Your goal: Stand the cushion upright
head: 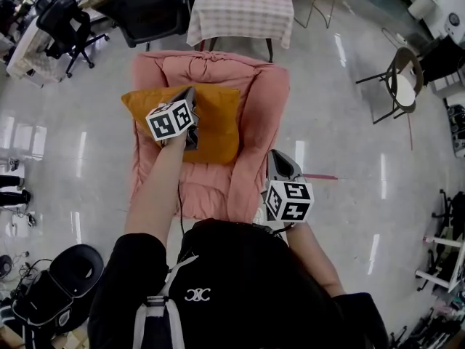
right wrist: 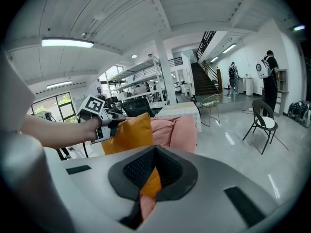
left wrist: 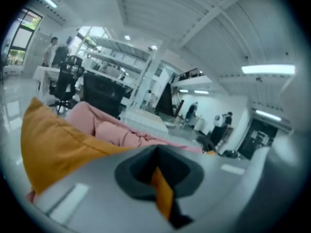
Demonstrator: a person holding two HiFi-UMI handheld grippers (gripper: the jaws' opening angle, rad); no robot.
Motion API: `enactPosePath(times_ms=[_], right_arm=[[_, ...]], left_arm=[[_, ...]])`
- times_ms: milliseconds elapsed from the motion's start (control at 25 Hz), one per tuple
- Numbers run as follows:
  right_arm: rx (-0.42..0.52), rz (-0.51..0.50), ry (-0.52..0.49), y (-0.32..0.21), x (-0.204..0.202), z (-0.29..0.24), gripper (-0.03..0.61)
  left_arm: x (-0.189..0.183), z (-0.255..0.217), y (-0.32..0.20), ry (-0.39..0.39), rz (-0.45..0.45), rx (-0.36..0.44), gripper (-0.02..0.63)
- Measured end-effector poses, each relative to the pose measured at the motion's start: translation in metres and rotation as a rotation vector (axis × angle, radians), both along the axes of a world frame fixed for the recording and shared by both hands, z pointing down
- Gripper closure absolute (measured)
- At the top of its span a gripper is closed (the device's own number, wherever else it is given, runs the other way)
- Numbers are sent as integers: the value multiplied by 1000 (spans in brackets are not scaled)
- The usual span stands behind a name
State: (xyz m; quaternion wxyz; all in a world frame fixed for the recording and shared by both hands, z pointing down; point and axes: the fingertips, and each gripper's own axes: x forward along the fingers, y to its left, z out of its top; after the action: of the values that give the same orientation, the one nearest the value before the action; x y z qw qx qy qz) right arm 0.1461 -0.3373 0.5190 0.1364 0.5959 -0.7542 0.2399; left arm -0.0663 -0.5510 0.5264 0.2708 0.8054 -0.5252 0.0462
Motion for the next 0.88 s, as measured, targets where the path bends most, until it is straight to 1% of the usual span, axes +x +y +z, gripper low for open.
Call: enactPosePath(times_ms=[80,160,200,240,280,400,480,600,720,880], right_arm=[[4,-12,2,-2,-5,-2,588],[7,-26,2,-4,-8,-2,588],[8,-33,2,-5,-10,-3,588],[10,-39,3,-5,-11,-3,588],[12,-45,5,-5,-12,-4,588],[20,-56,11,-2,-14,-6,588],[23,-58,13,1,-12,-7,588],[31,-57,13,3,-6,-9,588],[58,-70,4,2,-8,-18,588],[98,-100,-11,-3,-17,-29,588]], left_arm=[[-2,0,6,-25,9,7,615],[1,2,12,-51,39,6,615],[4,4,14,-60,58,-1,603],[6,6,16,-64,71,-11,577],[7,8,17,-65,78,-18,575],[1,3,22,-66,53,2,581],[-4,-7,28,-73,18,43,614],[-5,-22,43,-65,-6,98,615],[-1,-29,65,-107,3,112,615],[8,-37,100,-159,11,107,615]])
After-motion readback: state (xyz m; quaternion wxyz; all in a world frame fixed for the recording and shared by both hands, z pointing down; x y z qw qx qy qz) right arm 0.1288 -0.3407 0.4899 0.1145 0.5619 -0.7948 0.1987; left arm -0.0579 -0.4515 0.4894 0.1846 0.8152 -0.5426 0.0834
